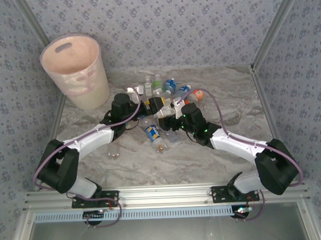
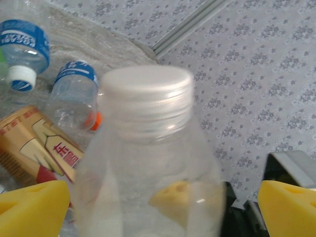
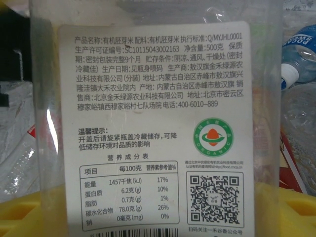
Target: Put the plastic bottles in the bin
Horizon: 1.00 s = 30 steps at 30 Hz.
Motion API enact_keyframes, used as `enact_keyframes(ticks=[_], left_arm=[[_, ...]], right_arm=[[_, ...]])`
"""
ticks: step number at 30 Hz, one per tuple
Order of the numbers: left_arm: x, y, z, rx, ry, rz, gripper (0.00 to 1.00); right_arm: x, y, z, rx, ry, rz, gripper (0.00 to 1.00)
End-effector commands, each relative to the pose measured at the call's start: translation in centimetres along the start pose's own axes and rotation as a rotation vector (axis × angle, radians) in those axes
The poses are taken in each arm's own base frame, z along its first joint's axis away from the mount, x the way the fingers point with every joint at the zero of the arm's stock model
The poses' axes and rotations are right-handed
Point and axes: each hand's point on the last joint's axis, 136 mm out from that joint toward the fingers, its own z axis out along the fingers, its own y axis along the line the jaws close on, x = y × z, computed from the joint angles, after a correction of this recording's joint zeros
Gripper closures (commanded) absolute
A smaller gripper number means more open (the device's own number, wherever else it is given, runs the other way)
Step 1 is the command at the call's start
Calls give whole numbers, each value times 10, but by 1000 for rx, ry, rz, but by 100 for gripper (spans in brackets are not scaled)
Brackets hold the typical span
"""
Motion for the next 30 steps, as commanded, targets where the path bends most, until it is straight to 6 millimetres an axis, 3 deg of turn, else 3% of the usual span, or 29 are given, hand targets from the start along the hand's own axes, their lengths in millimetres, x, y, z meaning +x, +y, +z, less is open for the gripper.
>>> enact_keyframes(ticks=[1, 5, 10, 16, 25, 26, 27, 30], left_arm=[[-7, -6, 0, 12, 1, 7, 2], [-2, 0, 8, -54, 55, 23, 3], [-2, 5, 10, -118, 71, 40, 27], [0, 1, 14, -111, 103, 31, 46], [-19, -7, 6, -113, 56, 53, 53], [-22, -8, 4, -111, 50, 55, 53], [-26, -9, 3, -111, 41, 57, 54], [-41, -10, -5, -115, 1, 61, 54]], right_arm=[[-16, 10, -2, -49, -58, -11, 31], [-18, 18, -2, -72, -57, -51, 31], [-16, 17, -1, -43, -26, -81, 30], [-15, 25, -4, -69, 18, -129, 26], [-24, 39, -31, -175, 19, -240, 14], [-26, 39, -36, -181, 18, -248, 12], [-26, 40, -40, -190, 19, -258, 1], [-31, 40, -55, -200, 15, -279, 0]])
